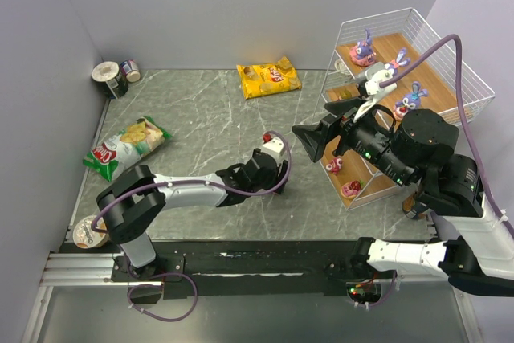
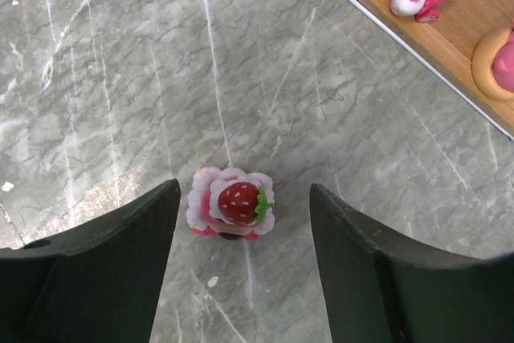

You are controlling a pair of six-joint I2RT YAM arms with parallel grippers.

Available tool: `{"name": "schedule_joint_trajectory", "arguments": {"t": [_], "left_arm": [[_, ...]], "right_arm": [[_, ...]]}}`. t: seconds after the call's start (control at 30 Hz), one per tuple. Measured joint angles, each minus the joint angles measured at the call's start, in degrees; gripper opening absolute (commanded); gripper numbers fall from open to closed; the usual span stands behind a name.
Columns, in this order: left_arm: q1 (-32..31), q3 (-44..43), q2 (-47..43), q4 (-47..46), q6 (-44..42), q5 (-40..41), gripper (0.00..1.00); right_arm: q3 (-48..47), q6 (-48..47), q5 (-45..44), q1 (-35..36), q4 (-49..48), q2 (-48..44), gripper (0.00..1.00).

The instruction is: Place and organize the plastic toys onto the shelf

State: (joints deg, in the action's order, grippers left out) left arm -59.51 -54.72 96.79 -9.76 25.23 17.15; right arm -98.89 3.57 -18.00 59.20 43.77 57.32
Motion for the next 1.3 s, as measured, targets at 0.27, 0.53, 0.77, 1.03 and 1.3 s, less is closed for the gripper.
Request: {"name": "schedule_joint_trajectory", "arguments": {"t": [0.27,0.53,0.77,1.03,1.3], "left_arm": [[0.0,1.2,-0.3,-0.3,0.5,-0.4,0.64],[0.0,1.3,0.0,-0.7,0.3,-0.4,0.6],[0.0,1.3,2.4,-1.2,-0.5,-0.5,0.5],[-0.1,1.2,2.6,-1.8,-1.4,-0.3,0.01],[-0.1,-3.7,4.6,-1.3,-6.0,0.3,0.01]], "right_arm": [[0.0,0.0,0.0,0.0,0.0,0.0,1.0],[0.0,0.0,-0.2,0.0,0.0,0.1,1.0],[0.0,0.0,-0.4,0.0,0.0,0.1,1.0],[0.0,0.0,-0.6,0.0,0.0,0.1,1.0],[0.0,0.0,-0.8,0.0,0.0,0.1,1.0]]}}
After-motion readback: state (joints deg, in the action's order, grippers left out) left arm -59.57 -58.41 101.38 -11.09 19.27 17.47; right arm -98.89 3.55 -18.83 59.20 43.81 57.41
